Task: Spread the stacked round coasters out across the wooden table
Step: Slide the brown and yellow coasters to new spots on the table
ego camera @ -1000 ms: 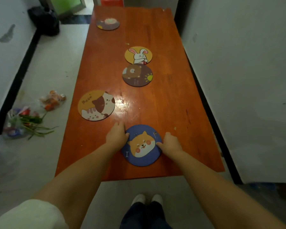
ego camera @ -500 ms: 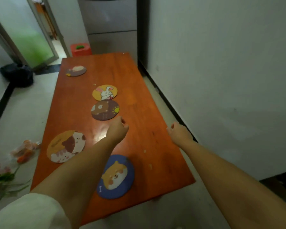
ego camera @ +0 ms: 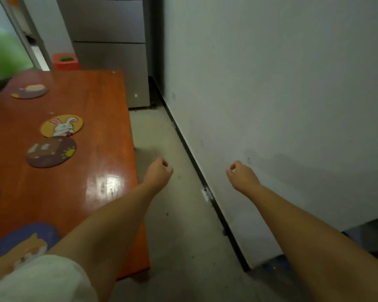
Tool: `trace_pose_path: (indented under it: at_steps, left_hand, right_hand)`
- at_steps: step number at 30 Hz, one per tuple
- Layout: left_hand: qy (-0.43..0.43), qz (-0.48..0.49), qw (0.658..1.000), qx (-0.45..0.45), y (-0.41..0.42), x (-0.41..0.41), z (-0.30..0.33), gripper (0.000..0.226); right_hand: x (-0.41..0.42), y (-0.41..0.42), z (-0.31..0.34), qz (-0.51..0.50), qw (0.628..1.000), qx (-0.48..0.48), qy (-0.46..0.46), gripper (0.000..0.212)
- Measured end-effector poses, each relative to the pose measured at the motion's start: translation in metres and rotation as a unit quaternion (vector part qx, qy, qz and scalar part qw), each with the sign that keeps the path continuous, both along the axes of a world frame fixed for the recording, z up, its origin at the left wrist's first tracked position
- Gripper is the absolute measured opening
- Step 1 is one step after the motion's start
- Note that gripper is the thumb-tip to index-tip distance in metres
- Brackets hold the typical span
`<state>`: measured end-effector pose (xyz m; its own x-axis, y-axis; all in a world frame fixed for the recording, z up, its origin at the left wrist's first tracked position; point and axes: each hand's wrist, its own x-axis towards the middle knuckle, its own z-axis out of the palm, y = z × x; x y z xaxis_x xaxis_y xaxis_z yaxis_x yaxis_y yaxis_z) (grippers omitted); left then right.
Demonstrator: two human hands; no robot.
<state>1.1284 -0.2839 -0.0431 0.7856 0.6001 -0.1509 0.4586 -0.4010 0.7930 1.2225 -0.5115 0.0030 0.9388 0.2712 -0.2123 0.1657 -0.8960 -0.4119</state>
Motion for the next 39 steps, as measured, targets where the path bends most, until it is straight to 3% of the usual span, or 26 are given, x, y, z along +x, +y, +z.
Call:
trace_pose_path:
  at_steps: [2, 8, 14, 23, 28, 34, 39]
  left_hand:
    - [0.003, 0.011, 1.000, -0.007, -0.011, 0.015, 0.001, 0.010]
    - [0.011, 0.091, 0.996, 0.013, 0.023, 0.040, 0.001, 0.026]
    - [0.024, 0.217, 0.975, -0.036, 0.109, 0.056, -0.020, 0.029]
    - [0.076, 0.324, 0.943, 0.008, 0.225, 0.044, 0.009, 0.018]
    - [0.109, 0.447, 0.887, -0.029, 0.263, -0.001, 0.007, 0.014]
    - [0.128, 0.600, 0.787, -0.071, 0.287, -0.034, -0.010, 0.019]
    - [0.156, 0.658, 0.724, -0.138, 0.304, -0.028, -0.028, 0.015]
  right_hand:
    - [0.025, -0.007, 0.001, 0.012, 1.000, 0.007, -0.002, 0.032]
    - [0.087, 0.042, -0.006, 0.096, 0.995, 0.017, 0.008, 0.032]
    - [0.143, 0.156, -0.019, 0.222, 0.975, 0.017, 0.012, 0.030]
    - [0.192, 0.338, -0.021, 0.330, 0.943, 0.008, 0.042, 0.030]
    - [0.163, 0.444, -0.023, 0.451, 0.890, 0.017, 0.061, 0.031]
    - [0.123, 0.562, -0.043, 0.591, 0.800, -0.015, 0.100, 0.035]
    - [0.098, 0.634, -0.068, 0.681, 0.723, -0.046, 0.110, 0.030]
